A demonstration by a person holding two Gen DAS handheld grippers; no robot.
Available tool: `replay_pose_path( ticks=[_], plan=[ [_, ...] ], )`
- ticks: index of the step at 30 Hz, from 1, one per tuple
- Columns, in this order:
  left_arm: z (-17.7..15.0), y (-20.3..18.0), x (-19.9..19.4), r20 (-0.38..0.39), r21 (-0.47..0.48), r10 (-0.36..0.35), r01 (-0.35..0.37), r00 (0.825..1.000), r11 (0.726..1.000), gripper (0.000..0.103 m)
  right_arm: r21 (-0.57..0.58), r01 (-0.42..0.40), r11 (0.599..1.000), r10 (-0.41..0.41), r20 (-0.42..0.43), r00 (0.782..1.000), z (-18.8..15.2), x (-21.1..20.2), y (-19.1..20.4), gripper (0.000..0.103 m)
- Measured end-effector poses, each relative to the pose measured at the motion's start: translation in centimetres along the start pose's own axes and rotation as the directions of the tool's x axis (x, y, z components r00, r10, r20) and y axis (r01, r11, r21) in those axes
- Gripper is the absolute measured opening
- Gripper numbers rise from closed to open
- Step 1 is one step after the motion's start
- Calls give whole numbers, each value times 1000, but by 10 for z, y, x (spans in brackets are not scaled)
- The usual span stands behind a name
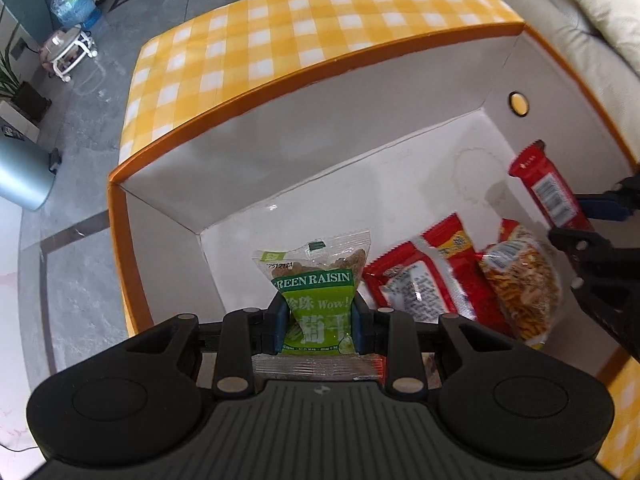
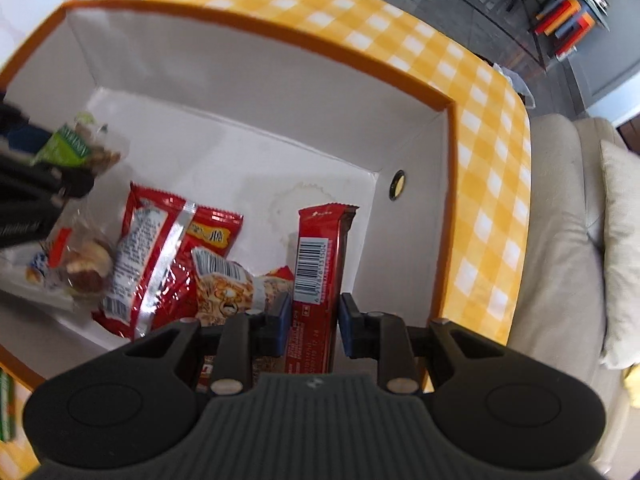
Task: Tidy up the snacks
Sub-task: 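Lower both held snacks into the orange box and open both tools, then withdraw both tools from the box back over the remaining snacks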
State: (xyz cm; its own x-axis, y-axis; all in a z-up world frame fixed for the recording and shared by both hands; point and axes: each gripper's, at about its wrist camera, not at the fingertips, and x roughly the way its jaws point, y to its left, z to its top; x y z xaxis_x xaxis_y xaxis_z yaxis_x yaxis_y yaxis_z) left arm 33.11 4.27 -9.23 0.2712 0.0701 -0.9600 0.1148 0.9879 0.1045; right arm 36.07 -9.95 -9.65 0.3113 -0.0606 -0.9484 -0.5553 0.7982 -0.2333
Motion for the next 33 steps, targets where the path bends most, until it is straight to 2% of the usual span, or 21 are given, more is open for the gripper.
replay_pose_path(
  ticks=[9, 12, 16, 20, 26, 33],
  plan=[
    [-5, 6, 8, -16, -13, 3, -3, 1000, 1000, 35, -38, 12, 999, -13, -31, 999, -1, 4, 8, 22],
    [-8, 5, 6, -13, -10, 2, -2, 1000, 1000, 38, -37, 14, 999, -16, -38, 999, 0, 4, 7, 22],
    [-12, 5, 0, 8, -4, -6, 6, 1000, 1000, 45, -42, 31, 999, -33, -43, 999, 1, 6, 8, 23],
    [-17, 5, -15, 41, 1, -1, 1, 999, 1000, 46, -22, 40, 999, -41, -40, 998, 0, -1, 5, 28],
    [-31, 5, -56, 139, -1, -4, 4, 990, 1000, 47, 15, 28, 1000, -28, 10, 1000, -5, -29, -1, 32],
    [-61, 4, -118, 292, 3, -10, 10, 956, 1000, 49, 65, -37, 997, 27, 156, 987, -27, -83, -2, 33]
  ],
)
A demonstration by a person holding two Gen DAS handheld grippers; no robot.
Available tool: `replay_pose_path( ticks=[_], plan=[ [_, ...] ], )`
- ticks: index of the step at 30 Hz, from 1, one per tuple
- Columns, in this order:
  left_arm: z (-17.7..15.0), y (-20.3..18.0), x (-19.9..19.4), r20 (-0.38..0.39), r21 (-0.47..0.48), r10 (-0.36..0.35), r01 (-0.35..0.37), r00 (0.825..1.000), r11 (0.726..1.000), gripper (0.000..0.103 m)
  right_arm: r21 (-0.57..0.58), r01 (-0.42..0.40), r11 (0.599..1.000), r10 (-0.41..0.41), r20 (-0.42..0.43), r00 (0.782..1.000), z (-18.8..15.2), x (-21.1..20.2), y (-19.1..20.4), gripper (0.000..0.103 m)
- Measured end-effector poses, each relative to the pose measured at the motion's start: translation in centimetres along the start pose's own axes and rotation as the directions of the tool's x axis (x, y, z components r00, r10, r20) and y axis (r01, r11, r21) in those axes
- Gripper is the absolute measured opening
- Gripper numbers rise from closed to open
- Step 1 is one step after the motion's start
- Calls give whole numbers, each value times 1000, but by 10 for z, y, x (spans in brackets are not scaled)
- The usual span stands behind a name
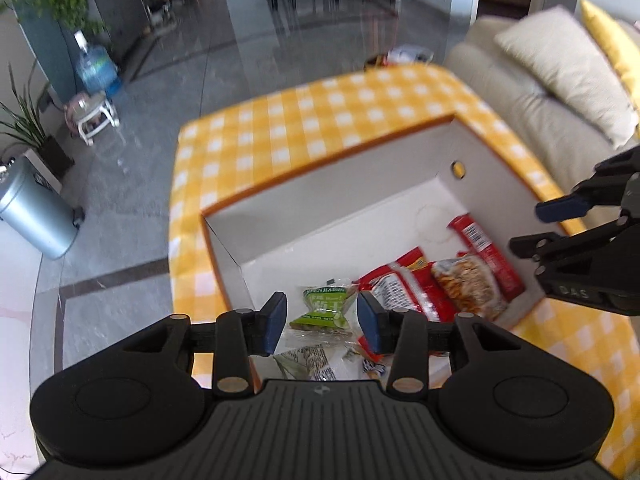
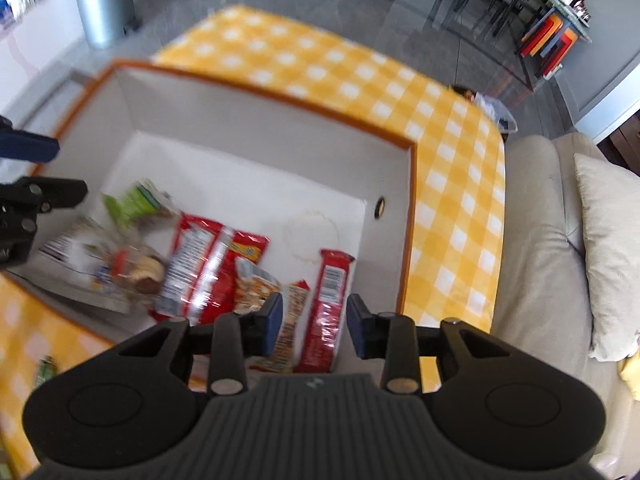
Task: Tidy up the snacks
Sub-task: 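Withdraw both tools from the box back over the remaining snacks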
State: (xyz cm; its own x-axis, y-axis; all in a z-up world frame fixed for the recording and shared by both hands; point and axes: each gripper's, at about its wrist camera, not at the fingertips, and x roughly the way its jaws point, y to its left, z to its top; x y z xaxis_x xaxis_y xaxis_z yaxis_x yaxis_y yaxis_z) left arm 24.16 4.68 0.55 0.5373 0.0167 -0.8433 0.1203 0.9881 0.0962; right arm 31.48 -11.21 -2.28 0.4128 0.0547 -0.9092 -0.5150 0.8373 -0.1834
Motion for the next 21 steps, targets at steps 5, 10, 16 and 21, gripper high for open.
replay_pose_path(
  ticks=[5, 10, 16, 21],
  plan=[
    [-20, -2, -47, 92, -28, -10, 12, 996, 1000, 49, 72, -72, 995, 63, 118, 991, -27, -45, 2, 33],
    [-49, -10, -72, 134, -41, -57, 63, 989, 997, 50, 121, -125, 985, 96, 221, 971, -68, -83, 16, 37],
    [-93, -22, -77, 117, -66, -72, 80, 991, 995, 50, 154, -123, 980, 74, 289, 954, -126, -105, 40, 42],
    [-130, -27, -69, 82, -141, -84, 95, 993, 985, 50, 231, -142, 963, 73, 282, 957, -169, -101, 54, 42]
  ],
)
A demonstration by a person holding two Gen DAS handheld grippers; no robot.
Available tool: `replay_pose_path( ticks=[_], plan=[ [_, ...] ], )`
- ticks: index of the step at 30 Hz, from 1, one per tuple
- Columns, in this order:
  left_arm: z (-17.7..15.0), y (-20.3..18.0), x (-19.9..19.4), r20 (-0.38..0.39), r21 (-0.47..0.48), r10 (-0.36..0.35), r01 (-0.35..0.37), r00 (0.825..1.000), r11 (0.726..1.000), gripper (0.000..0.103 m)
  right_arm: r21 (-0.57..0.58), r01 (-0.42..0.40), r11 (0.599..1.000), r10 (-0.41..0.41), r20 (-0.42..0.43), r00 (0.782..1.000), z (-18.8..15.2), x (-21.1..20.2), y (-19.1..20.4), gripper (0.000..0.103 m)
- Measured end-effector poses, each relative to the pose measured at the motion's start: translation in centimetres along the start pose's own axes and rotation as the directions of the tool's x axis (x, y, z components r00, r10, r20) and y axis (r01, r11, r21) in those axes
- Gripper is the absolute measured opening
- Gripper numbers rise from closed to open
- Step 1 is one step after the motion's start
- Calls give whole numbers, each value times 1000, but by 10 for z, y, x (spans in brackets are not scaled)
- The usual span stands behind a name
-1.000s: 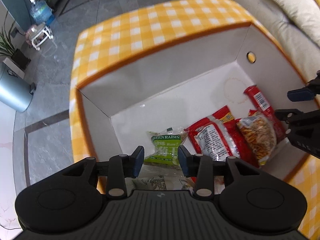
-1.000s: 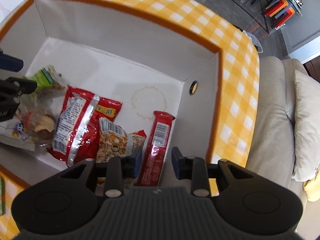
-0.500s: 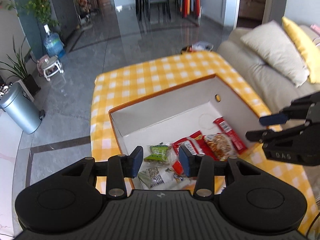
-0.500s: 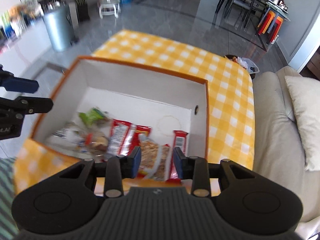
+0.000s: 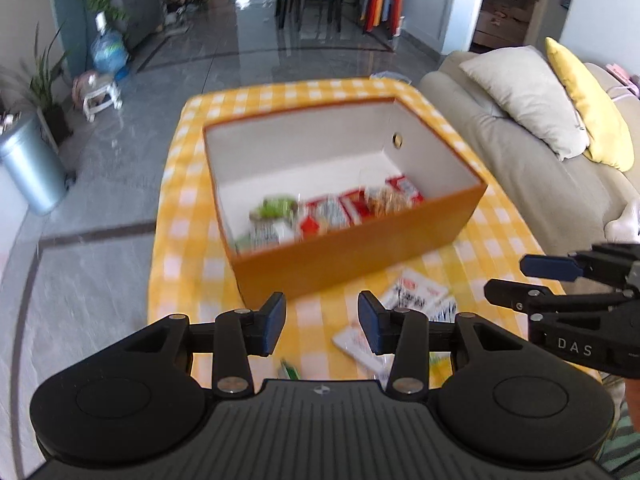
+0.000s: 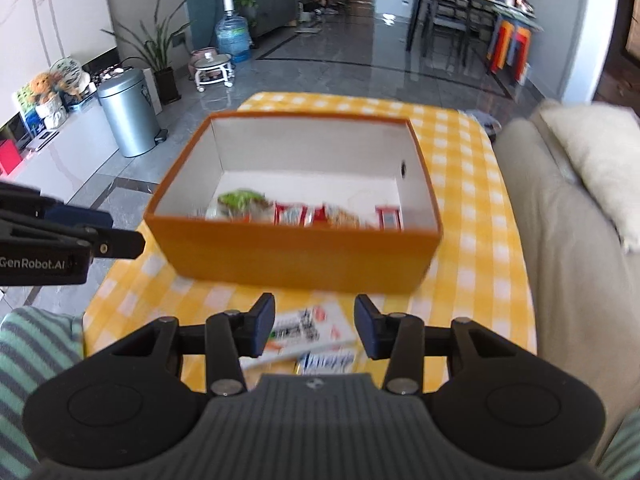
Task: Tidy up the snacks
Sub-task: 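Withdraw both tools from the box back over the remaining snacks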
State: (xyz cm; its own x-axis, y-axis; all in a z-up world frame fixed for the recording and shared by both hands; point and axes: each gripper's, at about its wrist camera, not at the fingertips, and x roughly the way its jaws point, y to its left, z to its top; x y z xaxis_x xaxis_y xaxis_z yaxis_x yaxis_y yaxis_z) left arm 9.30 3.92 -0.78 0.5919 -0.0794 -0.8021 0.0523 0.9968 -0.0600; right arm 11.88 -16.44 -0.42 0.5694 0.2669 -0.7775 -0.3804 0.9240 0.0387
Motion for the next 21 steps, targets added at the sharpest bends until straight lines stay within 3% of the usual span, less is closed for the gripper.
replay_pose_path(
  ticks=[5, 8, 13, 17, 21],
  plan=[
    [-31, 4, 14, -47, -87, 41, -44, 998, 995, 50, 87, 3, 996, -1, -29, 1000, -34, 8, -4, 42],
    [-45, 8, 23, -91, -143, 19, -32, 996, 989, 50, 134, 11, 991, -6, -40, 999, -51, 17, -8, 43],
    [-59, 9, 42, -136, -156, 37, -59, 990, 986, 54, 206, 16, 978, -2, -69, 998, -71, 36, -17, 50],
    [-64, 11, 52, -149, -187, 24, -52, 989, 981, 58, 192, 30, 981, -9, -109, 994, -83, 52, -16, 50],
    [-66, 13, 58, -142, -199, 26, -54, 989, 979, 60, 222, -16, 975, 46, -135, 990, -92, 64, -19, 50]
  ],
)
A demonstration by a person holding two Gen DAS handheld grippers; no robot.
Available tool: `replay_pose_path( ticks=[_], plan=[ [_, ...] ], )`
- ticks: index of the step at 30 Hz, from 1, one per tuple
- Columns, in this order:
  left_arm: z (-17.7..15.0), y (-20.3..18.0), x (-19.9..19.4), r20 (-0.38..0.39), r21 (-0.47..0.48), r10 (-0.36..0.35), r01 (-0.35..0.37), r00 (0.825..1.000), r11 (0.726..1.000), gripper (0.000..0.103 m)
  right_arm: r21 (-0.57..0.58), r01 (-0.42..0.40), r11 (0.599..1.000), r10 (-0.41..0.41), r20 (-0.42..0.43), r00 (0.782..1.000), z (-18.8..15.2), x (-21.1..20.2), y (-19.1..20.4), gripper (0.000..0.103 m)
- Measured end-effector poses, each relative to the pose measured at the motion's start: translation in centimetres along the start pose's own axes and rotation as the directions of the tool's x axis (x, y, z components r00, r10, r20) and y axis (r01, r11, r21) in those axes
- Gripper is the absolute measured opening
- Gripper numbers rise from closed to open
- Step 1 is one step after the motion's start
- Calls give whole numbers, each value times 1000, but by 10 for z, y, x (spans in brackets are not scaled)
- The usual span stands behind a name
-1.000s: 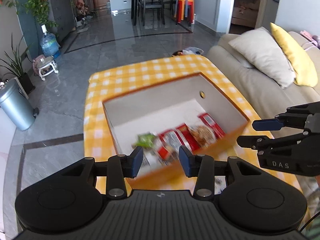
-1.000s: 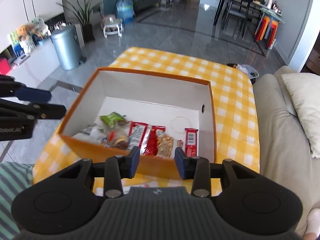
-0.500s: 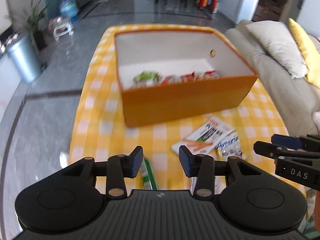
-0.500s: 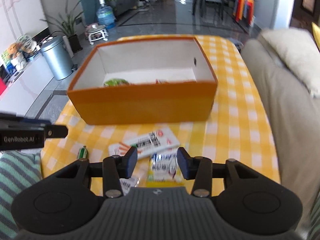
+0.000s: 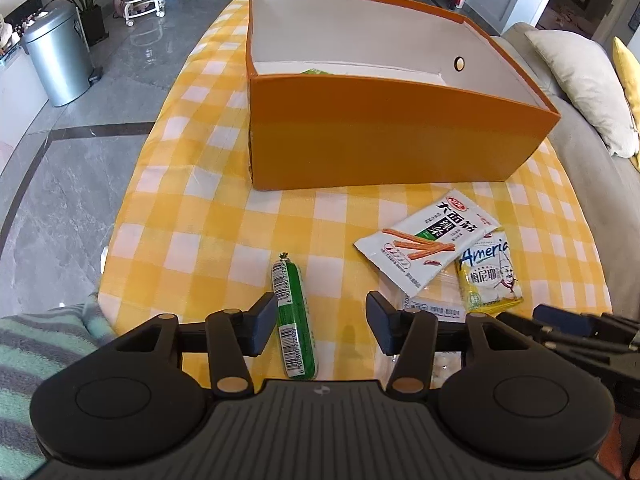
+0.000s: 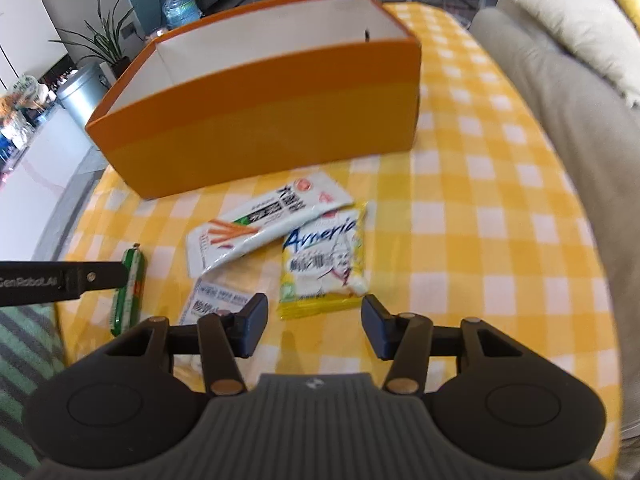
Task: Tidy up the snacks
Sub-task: 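Withdraw both tools from the box back over the remaining snacks, then grasp the clear yogurt-ball bag with the right tool while the left tool grasps the green sausage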
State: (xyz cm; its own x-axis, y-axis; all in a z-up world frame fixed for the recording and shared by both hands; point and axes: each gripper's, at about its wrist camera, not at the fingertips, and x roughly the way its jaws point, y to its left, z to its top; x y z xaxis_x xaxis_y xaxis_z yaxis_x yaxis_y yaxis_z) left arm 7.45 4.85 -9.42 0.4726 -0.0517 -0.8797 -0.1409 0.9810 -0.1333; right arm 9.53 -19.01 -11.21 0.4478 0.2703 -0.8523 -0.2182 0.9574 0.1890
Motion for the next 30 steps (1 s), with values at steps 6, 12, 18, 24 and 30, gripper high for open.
replay_pose_path(
  ticks=[6, 12, 18, 24, 30],
  plan=[
    [-1, 4, 9, -4, -18, -15, 15, 1000, 1000, 60, -28, -35, 999, 34, -18, 999, -2, 11, 8, 50],
    [2, 10, 25, -49, -36, 20, -22, 999, 999, 60, -38, -74, 997, 72, -48, 996, 2, 20, 21, 50],
    [-2, 13, 31, -75, -46, 7, -10, 997, 999, 47, -17, -94, 995, 92, -94, 991, 0, 25, 31, 50],
    [-3, 16, 34, -78, -35, 25, -28, 997, 999, 36, 57, -132, 990, 139, -163, 977, 4, 33, 43, 55],
    [-2, 19, 40, -87, -51, 7, -11, 996, 999, 36, 9, -52, 999, 53, -192, 980, 2, 44, 66, 59]
  ],
)
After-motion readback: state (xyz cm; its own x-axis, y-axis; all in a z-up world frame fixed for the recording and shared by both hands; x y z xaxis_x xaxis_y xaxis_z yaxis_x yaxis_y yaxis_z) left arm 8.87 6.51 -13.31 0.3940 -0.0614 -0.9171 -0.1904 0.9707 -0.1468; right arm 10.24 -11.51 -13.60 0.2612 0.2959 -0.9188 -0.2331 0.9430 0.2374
